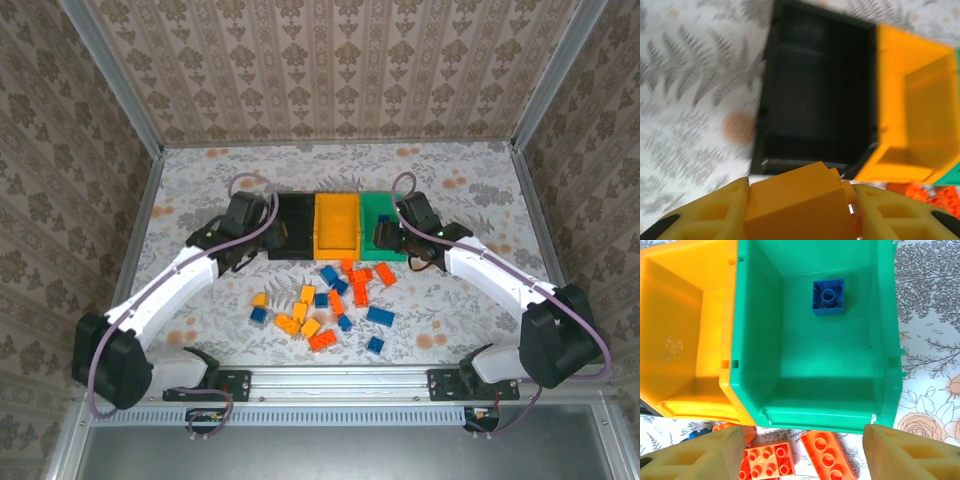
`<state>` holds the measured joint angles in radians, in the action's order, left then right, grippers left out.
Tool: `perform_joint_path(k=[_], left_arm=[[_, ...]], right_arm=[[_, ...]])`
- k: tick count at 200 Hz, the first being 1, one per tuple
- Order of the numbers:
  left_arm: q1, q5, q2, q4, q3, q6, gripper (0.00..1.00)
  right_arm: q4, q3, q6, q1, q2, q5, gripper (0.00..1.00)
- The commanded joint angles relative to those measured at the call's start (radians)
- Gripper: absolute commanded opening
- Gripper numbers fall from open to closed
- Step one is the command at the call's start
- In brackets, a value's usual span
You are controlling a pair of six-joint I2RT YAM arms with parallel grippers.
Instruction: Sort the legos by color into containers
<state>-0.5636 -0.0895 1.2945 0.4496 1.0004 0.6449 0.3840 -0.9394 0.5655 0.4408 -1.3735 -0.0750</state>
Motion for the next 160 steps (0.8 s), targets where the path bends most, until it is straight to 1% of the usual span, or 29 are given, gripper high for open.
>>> perform_joint_path(k=[1, 28, 54, 72, 85, 98, 119, 137, 160], left_arm=[[-0.021, -0.067, 0.154, -0.004, 0.098, -0.07, 0.34], [-0.016, -0.12, 0.33, 0.014, 0.253, -0.1, 0.33], [0.001, -0.122, 0.465, 0.053, 0.364, -0.092, 0.33], [0.006, -0.127, 0.524, 0.067, 0.404, -0.082, 0.33], [0.004, -0.117, 0.549, 0.063, 0.419, -0.074, 0.39], [0.0, -0.107, 0.561, 0.055, 0.424, -0.067, 0.5], [-0.013, -0.112, 0.556, 0.056, 0.437, -0.07, 0.63], [-0.019, -0.11, 0.528, 0.052, 0.44, -0.07, 0.69], [-0.032, -0.113, 0.461, 0.047, 0.427, -0.074, 0.74]], right_arm=[[-0.001, 0.029, 0.014, -0.012, 0.029, -0.017, 0.65], [0.017, 0.044, 0.015, -0.022, 0.065, -0.019, 0.65], [0.024, 0.063, 0.014, -0.024, 0.109, -0.012, 0.66], [0.027, 0.076, 0.014, -0.024, 0.139, -0.009, 0.66], [0.029, 0.084, 0.011, -0.028, 0.153, -0.003, 0.66], [0.035, 0.086, 0.013, -0.031, 0.164, 0.003, 0.67], [0.037, 0.094, 0.018, -0.035, 0.18, 0.01, 0.67], [0.041, 0.097, 0.02, -0.037, 0.189, 0.012, 0.68], [0.051, 0.097, 0.015, -0.04, 0.2, 0.018, 0.68]])
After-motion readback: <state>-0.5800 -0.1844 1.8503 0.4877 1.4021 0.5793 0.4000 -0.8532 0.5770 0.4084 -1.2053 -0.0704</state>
